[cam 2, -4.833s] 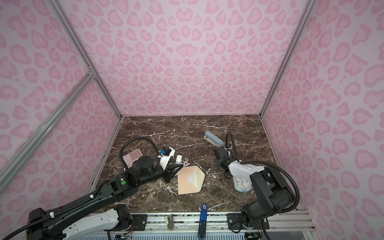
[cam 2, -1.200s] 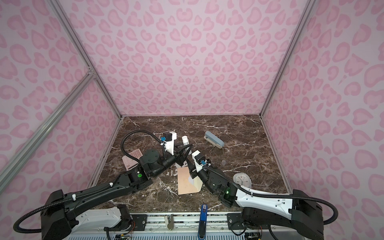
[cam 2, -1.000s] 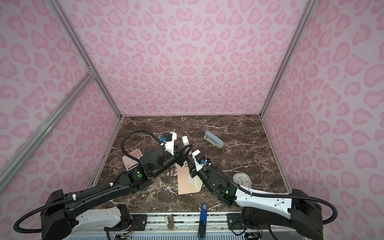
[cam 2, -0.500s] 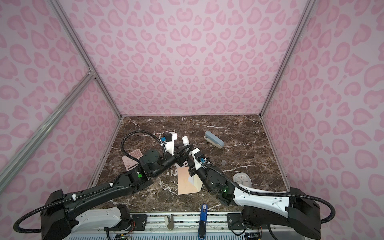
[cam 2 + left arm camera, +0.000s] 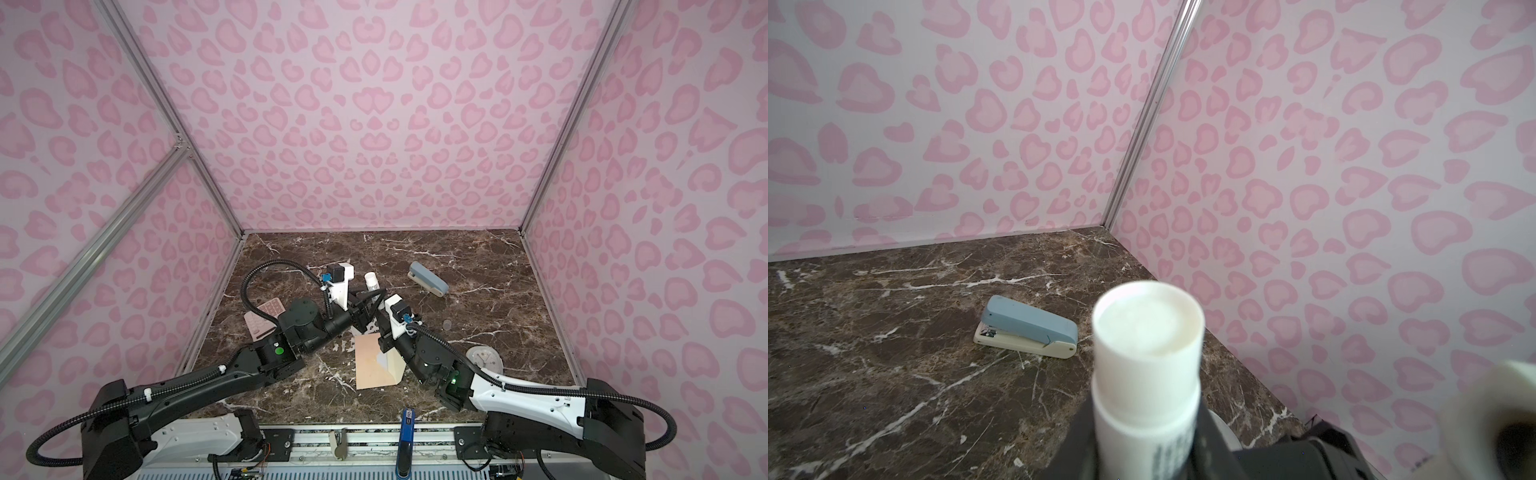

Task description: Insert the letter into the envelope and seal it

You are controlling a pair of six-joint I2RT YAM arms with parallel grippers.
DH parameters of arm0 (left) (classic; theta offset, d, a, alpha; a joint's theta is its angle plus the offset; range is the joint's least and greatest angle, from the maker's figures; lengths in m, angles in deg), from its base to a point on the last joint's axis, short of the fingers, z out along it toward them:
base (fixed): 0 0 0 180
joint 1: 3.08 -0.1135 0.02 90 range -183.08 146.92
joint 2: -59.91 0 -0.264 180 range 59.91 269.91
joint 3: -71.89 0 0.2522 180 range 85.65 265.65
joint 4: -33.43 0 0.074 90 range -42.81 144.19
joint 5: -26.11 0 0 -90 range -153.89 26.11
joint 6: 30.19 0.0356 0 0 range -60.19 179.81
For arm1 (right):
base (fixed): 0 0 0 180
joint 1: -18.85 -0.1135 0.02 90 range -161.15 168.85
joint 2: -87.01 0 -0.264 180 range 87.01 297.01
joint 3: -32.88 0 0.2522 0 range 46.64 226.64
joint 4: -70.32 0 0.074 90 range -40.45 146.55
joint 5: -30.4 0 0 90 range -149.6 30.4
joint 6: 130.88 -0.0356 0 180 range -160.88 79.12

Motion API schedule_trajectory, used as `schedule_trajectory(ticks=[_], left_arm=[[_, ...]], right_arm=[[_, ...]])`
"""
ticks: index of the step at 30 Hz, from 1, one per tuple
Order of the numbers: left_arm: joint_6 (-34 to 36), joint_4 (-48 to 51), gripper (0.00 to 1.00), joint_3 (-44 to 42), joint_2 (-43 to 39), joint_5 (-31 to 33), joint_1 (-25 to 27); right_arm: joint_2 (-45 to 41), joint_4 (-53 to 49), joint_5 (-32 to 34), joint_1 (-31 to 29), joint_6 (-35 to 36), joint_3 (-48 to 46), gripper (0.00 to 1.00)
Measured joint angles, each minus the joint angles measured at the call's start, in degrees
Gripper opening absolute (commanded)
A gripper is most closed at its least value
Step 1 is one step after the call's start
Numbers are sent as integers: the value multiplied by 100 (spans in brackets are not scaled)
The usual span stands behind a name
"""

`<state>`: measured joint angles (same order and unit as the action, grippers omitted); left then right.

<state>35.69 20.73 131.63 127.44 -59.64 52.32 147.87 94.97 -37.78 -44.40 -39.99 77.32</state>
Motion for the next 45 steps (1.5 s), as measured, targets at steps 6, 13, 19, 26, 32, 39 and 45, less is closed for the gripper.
schedule_trajectory(ticks=[6, 13, 19, 26, 32, 39, 45], left_arm=[[76, -70, 4, -70, -142, -649, -160], [59, -350, 4, -688, -870, -2094, -634], [68, -201, 4, -737, -1191, -3115, -918], [129, -70, 4, -815, -1370, -3560, -997], [131, 212, 4, -850, -1530, -3593, -999], [179, 811, 4, -850, -1827, -2253, -997], [26, 859, 4, -850, -1910, -669, -960]], right_arm=[[-374, -723, -654, 153, -328, 181, 20], [-785, -1532, -2590, 540, -774, 358, 18], [-802, -1840, -4054, 852, -1139, 603, 19], [-564, -1897, -5014, 1040, -1534, 763, 23], [-505, -2044, -5241, 1093, -1478, 866, 45], [-918, -2105, -4054, 981, -811, 568, 61], [-962, -1825, -2249, 184, -28, 66, 62]])
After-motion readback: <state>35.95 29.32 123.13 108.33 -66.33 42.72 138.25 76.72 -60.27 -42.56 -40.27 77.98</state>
